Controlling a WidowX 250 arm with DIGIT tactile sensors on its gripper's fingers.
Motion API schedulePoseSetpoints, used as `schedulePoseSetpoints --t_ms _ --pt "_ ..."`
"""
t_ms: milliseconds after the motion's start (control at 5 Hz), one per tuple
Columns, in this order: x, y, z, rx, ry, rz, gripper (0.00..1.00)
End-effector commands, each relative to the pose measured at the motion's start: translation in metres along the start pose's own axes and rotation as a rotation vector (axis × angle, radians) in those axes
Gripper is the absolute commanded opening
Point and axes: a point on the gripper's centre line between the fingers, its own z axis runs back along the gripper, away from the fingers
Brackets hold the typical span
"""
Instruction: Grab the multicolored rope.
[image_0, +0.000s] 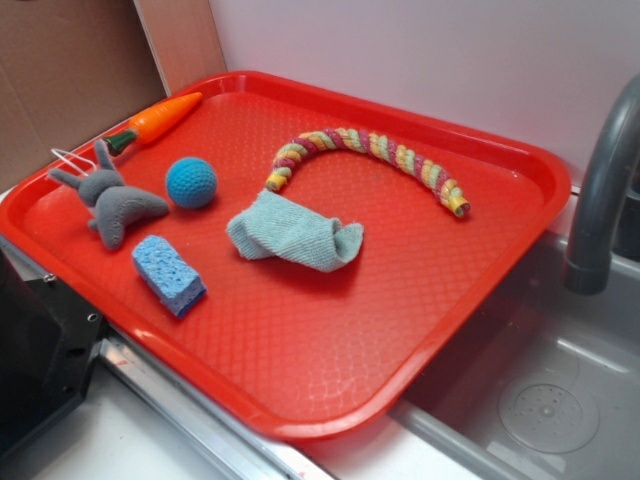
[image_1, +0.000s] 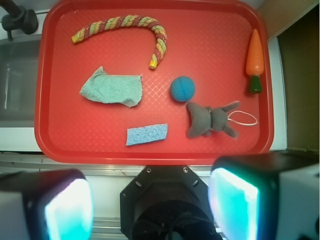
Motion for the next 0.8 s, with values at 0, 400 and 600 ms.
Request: schedulePoseSetpoints --t_ms 0,400,600 --pt "0.000 0.000 0.000 0.000 0.000 0.000 1.00" --pt "0.038 0.011 -0.039 0.042 -0.054 0.056 1.00" --pt "0.057 0.020 -0.059 0.078 -0.096 0.093 1.00"
